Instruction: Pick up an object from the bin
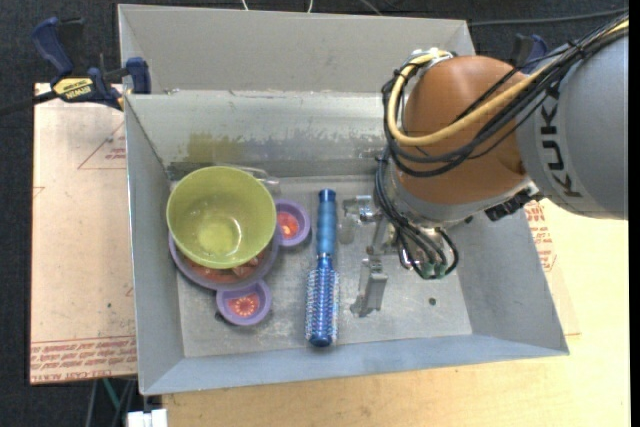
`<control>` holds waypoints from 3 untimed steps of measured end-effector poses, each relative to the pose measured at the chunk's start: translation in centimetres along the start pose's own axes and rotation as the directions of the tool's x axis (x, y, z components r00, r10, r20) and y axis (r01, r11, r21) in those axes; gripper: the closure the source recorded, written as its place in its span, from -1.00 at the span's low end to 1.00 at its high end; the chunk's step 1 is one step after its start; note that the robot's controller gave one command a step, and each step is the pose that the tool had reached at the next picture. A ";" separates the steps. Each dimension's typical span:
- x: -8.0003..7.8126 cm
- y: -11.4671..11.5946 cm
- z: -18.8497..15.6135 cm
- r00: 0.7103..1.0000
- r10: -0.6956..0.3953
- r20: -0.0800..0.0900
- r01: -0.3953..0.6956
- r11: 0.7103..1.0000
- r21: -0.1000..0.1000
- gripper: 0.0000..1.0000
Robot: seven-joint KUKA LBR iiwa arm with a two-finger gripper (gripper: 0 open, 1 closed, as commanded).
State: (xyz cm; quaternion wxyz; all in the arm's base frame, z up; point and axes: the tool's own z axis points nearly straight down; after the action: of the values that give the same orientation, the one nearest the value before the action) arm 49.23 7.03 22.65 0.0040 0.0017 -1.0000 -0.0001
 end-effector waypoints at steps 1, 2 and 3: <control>-0.2 0.0 -0.4 1.000 0.003 0.009 -0.003 1.000 -0.001 -1.00; -4.7 10.8 15.1 0.996 -0.093 0.012 0.093 0.996 -0.001 -1.00; -5.4 9.6 10.9 0.665 -0.747 0.011 0.747 0.665 0.012 -1.00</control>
Offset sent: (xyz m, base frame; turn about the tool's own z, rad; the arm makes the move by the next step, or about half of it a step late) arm 0.0443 0.1102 -0.1565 -0.0935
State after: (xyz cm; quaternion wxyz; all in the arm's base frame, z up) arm 54.55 16.64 11.72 -0.0036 0.4106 -0.9118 0.0015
